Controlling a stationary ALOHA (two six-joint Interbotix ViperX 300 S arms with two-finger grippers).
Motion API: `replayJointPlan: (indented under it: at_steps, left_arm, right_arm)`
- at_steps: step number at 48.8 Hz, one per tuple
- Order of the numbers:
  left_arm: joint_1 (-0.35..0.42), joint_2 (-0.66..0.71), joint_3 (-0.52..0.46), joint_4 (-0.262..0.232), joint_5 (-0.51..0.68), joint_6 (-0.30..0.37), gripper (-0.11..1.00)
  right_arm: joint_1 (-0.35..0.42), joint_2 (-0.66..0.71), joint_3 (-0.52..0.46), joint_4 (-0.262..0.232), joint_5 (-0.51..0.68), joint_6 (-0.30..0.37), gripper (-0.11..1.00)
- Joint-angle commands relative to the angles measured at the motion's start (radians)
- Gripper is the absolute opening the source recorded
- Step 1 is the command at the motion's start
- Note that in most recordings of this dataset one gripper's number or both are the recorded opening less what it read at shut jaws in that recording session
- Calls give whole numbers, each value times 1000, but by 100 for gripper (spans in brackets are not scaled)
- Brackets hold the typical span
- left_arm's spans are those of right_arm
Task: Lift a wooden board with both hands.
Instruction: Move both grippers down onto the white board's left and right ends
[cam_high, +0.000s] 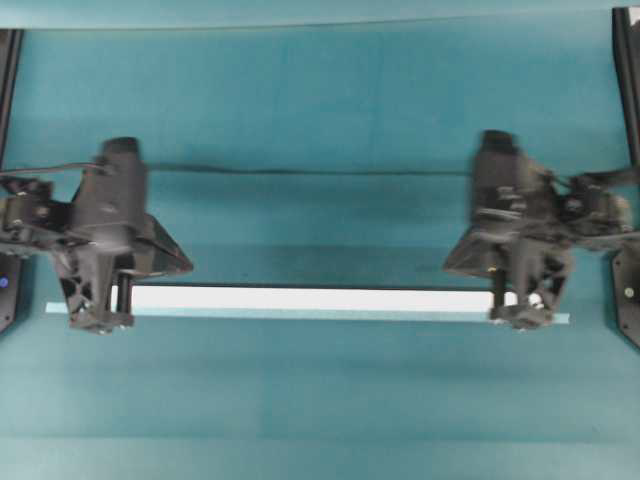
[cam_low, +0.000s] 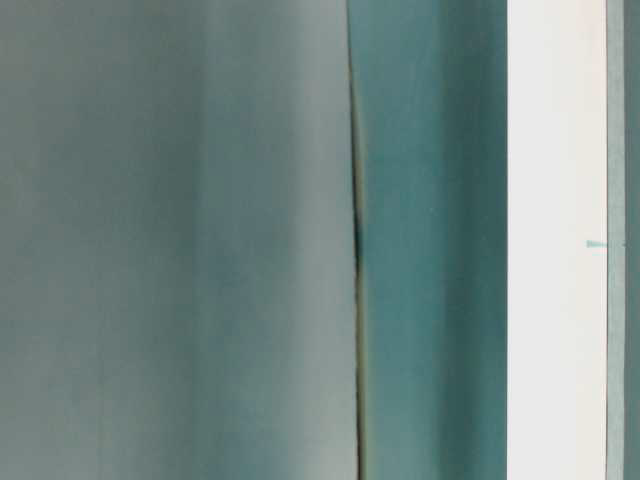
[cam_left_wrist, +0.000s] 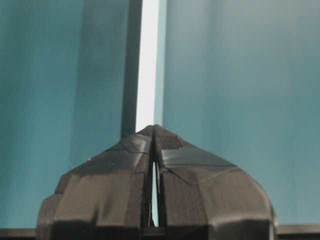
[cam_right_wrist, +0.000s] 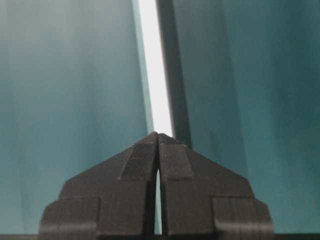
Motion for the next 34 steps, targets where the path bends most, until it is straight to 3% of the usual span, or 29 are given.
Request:
replayJointPlan:
  at_steps: [1,9,15,19,28,31,34]
  left_arm:
    - [-3,31,-49,3,58,3,-2]
    - [-3,87,-91,5,126,-2,2]
    - [-2,121,-107,5,146,-8,17]
    - [-3,143,-107,5,152,-8,37]
    - [0,178,-97,5,153,3,90]
    - [2,189,-89,5,150,5,98]
    - [0,202,-78,5,146,5,99]
  right_arm:
    - [3,66,-69,2,61,0,0]
    - [3,172,-152,-15,189,-11,1]
    - [3,224,-192,-12,245,-12,9]
    - [2,239,-201,-11,256,-9,26]
    - [14,259,-179,-17,250,-21,79]
    - [14,267,-167,-17,236,-26,91]
    - [14,275,-160,-15,222,-25,95]
